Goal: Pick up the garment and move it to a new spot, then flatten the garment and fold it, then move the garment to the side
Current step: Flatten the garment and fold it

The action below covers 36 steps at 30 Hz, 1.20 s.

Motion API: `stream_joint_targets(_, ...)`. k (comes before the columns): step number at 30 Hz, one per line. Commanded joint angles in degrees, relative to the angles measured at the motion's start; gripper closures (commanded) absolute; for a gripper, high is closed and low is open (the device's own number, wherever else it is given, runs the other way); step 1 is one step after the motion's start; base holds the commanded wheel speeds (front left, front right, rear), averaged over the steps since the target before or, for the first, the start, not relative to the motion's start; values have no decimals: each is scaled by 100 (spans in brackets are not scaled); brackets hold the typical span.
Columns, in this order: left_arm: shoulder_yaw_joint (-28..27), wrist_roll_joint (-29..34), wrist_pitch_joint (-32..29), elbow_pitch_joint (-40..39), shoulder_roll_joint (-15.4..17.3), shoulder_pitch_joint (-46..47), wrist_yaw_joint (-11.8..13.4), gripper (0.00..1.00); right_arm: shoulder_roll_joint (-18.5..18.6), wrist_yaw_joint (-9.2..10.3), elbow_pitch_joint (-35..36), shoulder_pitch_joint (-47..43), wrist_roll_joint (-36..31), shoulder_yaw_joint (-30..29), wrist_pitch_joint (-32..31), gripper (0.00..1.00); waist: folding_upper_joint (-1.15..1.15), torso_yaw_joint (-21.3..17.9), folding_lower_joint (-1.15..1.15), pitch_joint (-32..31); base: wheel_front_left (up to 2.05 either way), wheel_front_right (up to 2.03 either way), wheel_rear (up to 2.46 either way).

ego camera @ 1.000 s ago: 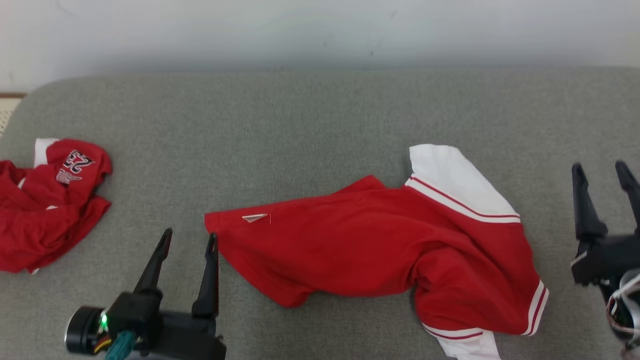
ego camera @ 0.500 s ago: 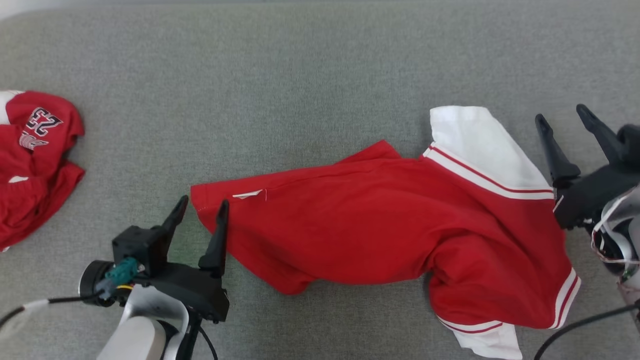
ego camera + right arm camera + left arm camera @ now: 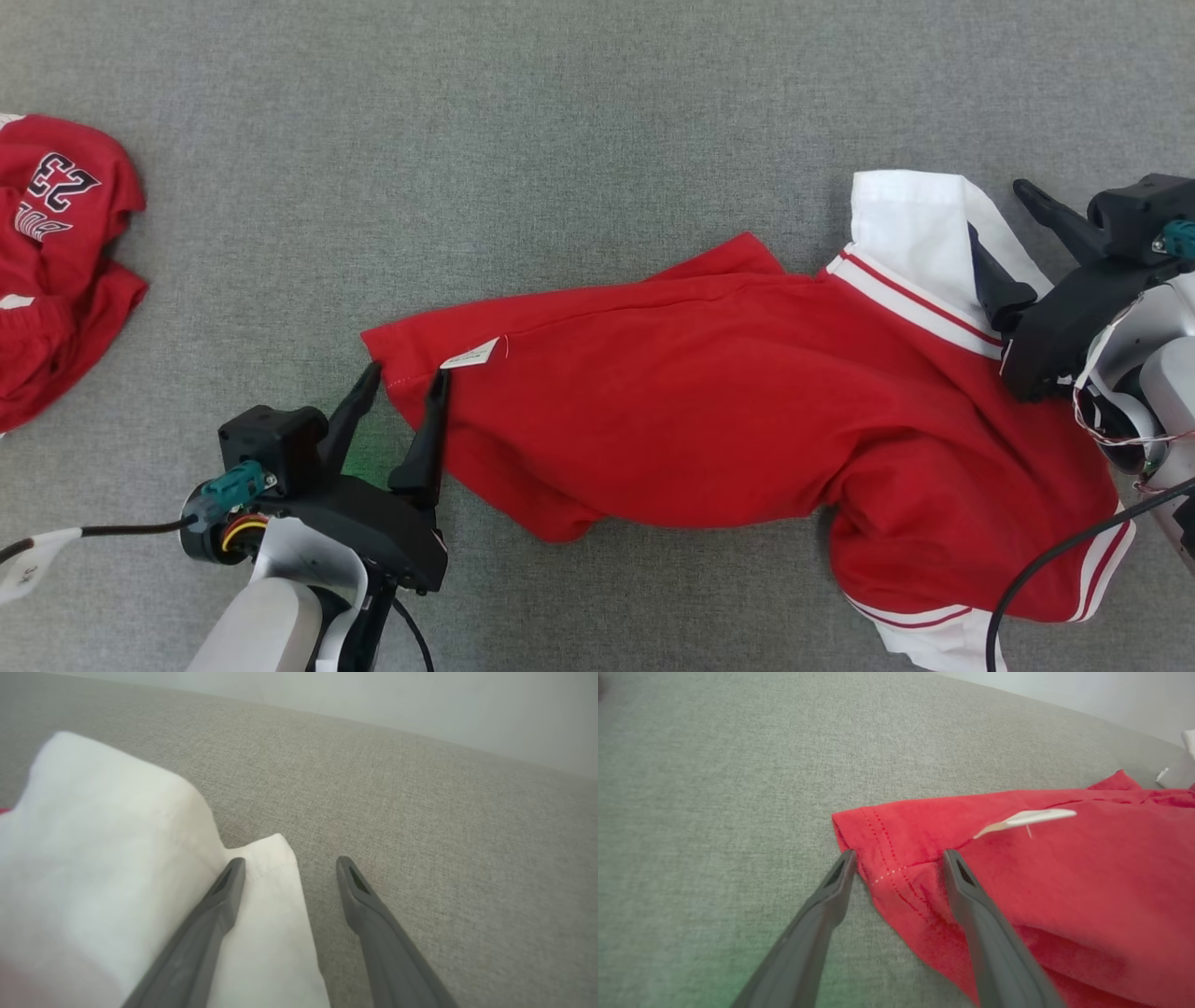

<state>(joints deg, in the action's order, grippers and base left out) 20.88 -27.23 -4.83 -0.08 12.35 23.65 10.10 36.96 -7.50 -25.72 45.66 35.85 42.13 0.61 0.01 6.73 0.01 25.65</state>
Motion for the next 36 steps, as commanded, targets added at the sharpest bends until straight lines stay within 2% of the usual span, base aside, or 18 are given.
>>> stream_joint_targets(1,31,-81,-14,61,16,-13,-52,45,69,2,-37,82,142,152,23,0,-1,12,-1,9,0,0,0)
stream_joint_targets(3,41,-111,-13,84,1,-7,-104,99,112,2,-73,172,287,388,-29,0,-1,8,-1,7,0,0,0)
stream_joint_targets(4,54,-135,-32,109,4,-1,-137,100,127,2,-86,203,378,501,-61,58,-1,5,-1,1,0,0,0)
stream_joint_targets(5,68,-154,-49,128,14,8,-157,100,147,2,-108,247,448,603,-50,93,-1,0,-1,-8,0,0,0)
stream_joint_targets(6,61,-164,-8,132,13,21,-189,100,173,2,-140,289,511,685,-16,100,-1,-5,-1,-23,0,0,0)
stream_joint_targets(9,29,-136,152,124,17,70,-191,100,192,2,-205,402,729,720,269,100,-1,-15,-1,-97,0,0,0)
stream_joint_targets(14,-95,0,506,-60,68,102,-118,100,148,2,-433,418,772,390,1021,100,-1,-40,-1,-313,0,0,0)
stream_joint_targets(20,-278,149,735,-575,207,192,51,100,26,2,-243,250,535,-439,1426,100,-1,-143,-1,-641,0,0,0)
stream_joint_targets(26,-494,217,769,-1123,355,346,153,100,-236,2,738,-116,-178,-1790,1470,100,-1,-294,-1,-960,0,0,0)
stream_joint_targets(27,-494,217,769,-1123,355,346,153,100,-236,2,738,-116,-178,-1790,1470,100,-1,-294,-1,-960,0,0,0)
stream_joint_targets(31,-585,302,749,-1420,464,517,203,100,-475,2,1630,-485,-709,-2557,1461,100,-1,-386,-1,-1180,0,0,0)
stream_joint_targets(36,-679,459,718,-1855,620,791,261,100,-636,2,2592,-752,-1178,-3076,1410,100,-1,-488,-1,-1438,0,0,0)
